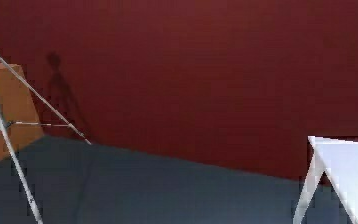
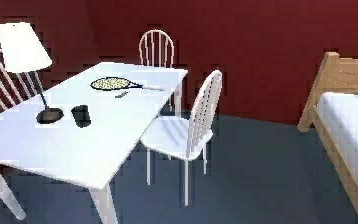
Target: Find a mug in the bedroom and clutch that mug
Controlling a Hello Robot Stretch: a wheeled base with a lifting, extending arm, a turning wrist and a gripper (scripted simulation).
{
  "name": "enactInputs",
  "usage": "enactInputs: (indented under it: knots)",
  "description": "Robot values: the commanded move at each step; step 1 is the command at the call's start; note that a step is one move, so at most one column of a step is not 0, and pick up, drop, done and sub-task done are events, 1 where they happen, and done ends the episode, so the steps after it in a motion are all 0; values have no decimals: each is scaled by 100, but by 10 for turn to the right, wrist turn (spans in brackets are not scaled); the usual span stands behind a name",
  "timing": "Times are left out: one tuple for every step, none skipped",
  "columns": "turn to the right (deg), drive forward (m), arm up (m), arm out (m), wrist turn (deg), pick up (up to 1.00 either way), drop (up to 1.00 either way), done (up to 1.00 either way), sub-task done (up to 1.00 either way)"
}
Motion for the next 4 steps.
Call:
enactInputs:
  knots:
    - [150, 0, 0, 0, 0, 0, 0, 0, 0]
    - [0, 100, 0, 0, 0, 0, 0, 0, 0]
    - [60, 0, 0, 0, 0, 0, 0, 0, 0]
    - [0, 5, 0, 0, 0, 0, 0, 0, 0]
